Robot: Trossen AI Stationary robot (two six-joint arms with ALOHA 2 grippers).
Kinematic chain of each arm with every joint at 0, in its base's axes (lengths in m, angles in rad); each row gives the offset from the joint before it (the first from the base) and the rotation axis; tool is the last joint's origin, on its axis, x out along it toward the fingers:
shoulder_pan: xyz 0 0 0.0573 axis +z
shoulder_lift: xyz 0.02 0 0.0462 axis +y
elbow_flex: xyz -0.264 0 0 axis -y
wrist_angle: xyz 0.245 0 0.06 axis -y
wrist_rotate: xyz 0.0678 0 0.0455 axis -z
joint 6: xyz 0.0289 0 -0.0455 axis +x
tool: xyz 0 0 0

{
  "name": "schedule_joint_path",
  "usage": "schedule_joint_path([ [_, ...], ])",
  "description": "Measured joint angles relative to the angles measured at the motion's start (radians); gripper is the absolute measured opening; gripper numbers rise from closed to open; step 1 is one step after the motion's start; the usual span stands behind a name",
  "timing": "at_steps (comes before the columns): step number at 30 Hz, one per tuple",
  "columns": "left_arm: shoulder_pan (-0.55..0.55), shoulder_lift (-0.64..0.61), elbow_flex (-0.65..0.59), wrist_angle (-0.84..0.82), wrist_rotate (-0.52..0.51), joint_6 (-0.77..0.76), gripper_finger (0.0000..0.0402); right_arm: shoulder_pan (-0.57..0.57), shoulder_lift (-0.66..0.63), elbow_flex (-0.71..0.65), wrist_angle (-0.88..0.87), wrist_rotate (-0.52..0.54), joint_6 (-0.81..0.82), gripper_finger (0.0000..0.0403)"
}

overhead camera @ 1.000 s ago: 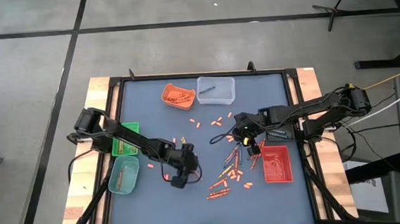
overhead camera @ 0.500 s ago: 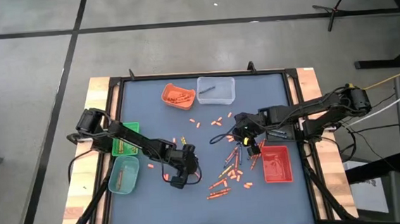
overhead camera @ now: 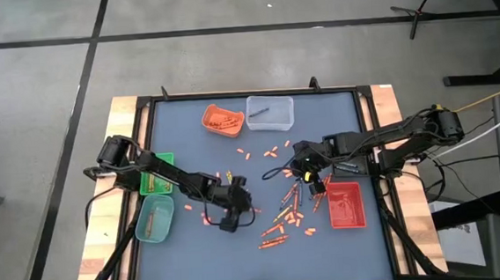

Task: Sort crayons
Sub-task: Put the light orange crayon into the red bin

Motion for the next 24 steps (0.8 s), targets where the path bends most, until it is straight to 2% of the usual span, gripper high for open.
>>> schedule_joint_path([
  [7,0.012,0.0,0.0,0.099,-0.116,-0.043,0.0009,0.0,0.0,0.0,0.002,0.0,0.0,0.0122],
  [15,0.039,0.0,0.0,0.176,-0.178,-0.093,0.001,0.0,0.0,0.0,0.038,0.0,-0.003,0.0122],
  [24,0.082,-0.002,0.0,0.273,-0.257,-0.105,0.001,0.0,0.0,0.0,0.179,0.0,-0.024,0.0122],
])
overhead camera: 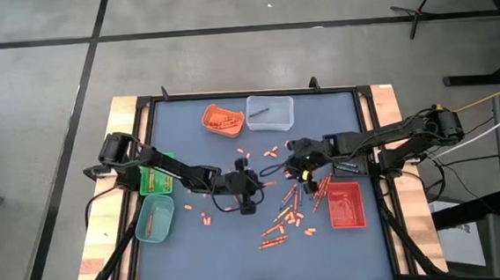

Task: Sort crayons
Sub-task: Put the light orange crayon into the red bin

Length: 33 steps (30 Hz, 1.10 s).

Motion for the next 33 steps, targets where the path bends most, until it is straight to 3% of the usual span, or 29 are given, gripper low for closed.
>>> schedule_joint_path([
  [21,0.067,-0.001,0.0,0.15,-0.009,0.0,0.0011,0.0,0.0,0.0,0.205,0.0,-0.003,0.0122],
  [33,0.066,-0.001,0.0,0.191,-0.008,0.0,0.0011,0.0,0.0,0.0,0.209,0.0,0.006,0.0122],
])
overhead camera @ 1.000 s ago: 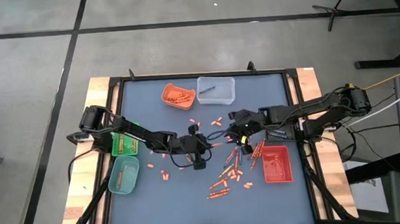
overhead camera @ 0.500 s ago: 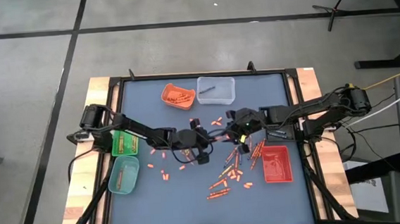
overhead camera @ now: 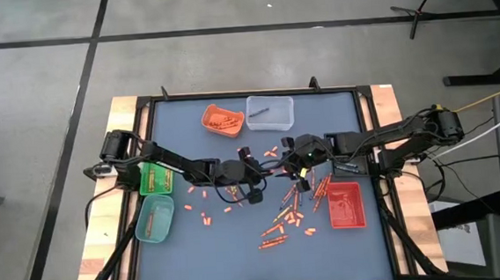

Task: Sort crayons
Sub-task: Put the light orange crayon into the red bin

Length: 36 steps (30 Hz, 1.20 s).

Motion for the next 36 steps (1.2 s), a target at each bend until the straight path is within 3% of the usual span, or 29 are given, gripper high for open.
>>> schedule_joint_path([
  [17,-0.007,0.0,0.0,0.015,0.0,0.0,0.0011,0.0,0.0,0.0,0.0,0.0,-0.001,0.0119],
  [29,-0.008,0.0,0.0,0.012,0.002,0.001,0.0011,0.0,0.0,0.0,0.0,0.001,-0.01,0.0016],
  [36,-0.007,0.0,0.0,0.013,0.006,0.0,0.0011,0.0,0.0,0.0,-0.003,0.001,-0.01,0.0038],
])
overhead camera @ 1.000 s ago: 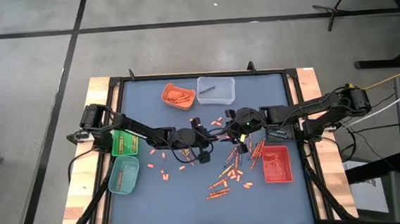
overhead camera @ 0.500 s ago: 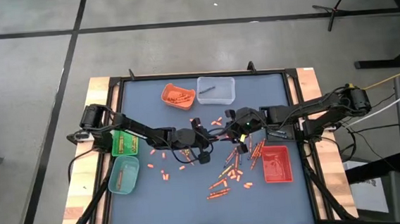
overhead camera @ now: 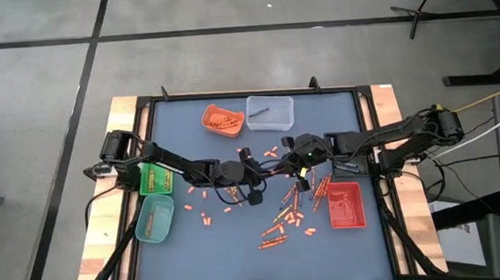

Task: Sort crayons
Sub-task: Put the light orange crayon into the red bin

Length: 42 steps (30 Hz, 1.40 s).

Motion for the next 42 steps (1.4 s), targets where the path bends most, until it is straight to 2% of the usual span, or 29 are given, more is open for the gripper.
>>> schedule_joint_path([
  [7,0.0,0.0,0.001,0.0,0.003,-0.033,0.0044,0.0,0.0,0.0,-0.012,0.0,0.0,0.0014],
  [12,0.0,0.0,0.001,0.0,0.003,-0.053,0.0076,0.0,-0.002,0.034,-0.099,0.0,0.0,0.0017],
  [16,-0.004,0.0,0.001,0.0,0.026,-0.053,0.0087,0.0,-0.003,0.112,-0.28,-0.001,0.02,0.0033],
  [21,-0.006,0.0,0.001,-0.004,0.074,-0.053,0.0086,0.0,-0.003,0.237,-0.605,-0.005,0.033,0.0021],
  [25,-0.006,0.0,0.001,-0.004,0.078,-0.053,0.0087,0.0,-0.005,0.33,-0.872,-0.069,0.076,0.0016],
  [28,-0.005,0.0,0.001,-0.004,0.078,-0.053,0.0087,0.001,-0.005,0.379,-1.031,-0.144,0.129,0.0027],
  [34,-0.005,0.0,0.001,-0.014,0.078,-0.053,0.0088,0.002,-0.005,0.392,-1.2,-0.277,0.247,0.0034],
  [42,-0.005,0.0,0.001,-0.024,0.075,-0.053,0.0088,0.016,-0.005,0.392,-1.416,-0.264,0.401,0.0026],
])
